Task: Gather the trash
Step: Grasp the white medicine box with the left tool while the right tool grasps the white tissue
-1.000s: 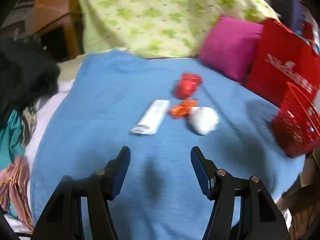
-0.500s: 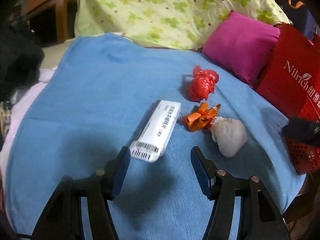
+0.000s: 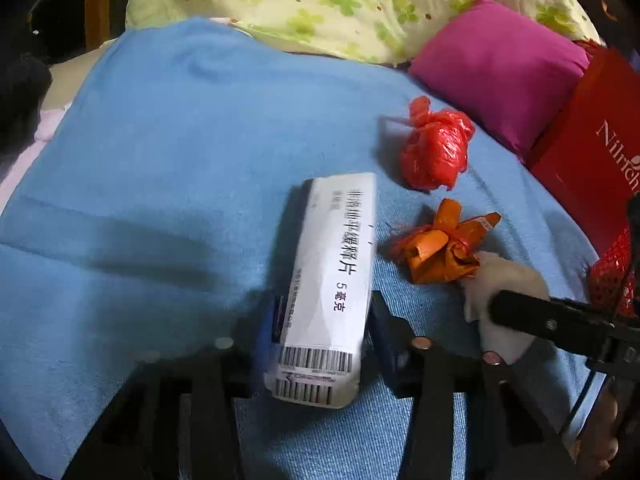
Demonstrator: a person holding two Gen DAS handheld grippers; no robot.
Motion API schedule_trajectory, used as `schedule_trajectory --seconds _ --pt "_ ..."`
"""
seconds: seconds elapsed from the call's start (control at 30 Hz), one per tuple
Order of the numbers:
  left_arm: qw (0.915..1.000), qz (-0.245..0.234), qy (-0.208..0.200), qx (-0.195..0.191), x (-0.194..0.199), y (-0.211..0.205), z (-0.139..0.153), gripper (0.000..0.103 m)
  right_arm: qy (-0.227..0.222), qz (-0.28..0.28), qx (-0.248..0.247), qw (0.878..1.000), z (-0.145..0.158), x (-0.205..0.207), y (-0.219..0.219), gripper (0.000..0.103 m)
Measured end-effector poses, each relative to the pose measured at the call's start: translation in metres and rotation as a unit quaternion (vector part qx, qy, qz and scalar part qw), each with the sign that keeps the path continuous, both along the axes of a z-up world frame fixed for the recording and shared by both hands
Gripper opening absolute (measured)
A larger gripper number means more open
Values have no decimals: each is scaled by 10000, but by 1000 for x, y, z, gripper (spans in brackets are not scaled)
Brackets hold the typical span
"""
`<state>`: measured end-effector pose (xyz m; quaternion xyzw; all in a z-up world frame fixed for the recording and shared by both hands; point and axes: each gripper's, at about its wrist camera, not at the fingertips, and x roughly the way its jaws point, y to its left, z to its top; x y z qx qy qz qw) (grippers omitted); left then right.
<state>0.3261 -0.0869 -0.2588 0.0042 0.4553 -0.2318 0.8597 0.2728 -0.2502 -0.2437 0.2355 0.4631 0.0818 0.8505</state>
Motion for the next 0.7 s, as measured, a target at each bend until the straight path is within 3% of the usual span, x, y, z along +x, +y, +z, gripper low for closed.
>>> schedule_trajectory --seconds 0.17,0.33,0.47,0.7 --pt "9995 223 -200 -40 -12 9 9 39 -239 -169 53 9996 15 -28 -11 37" --pt "9974 353 -616 -103 -51 18 37 39 -572 -281 -5 9980 51 -75 -28 37" --pt "9942 404 -959 -258 -99 17 68 39 -935 -400 -71 9948 86 -117 -41 37" --pt "9855 241 -1678 52 -176 -14 128 39 -1544 -640 -149 9858 141 -187 -62 37"
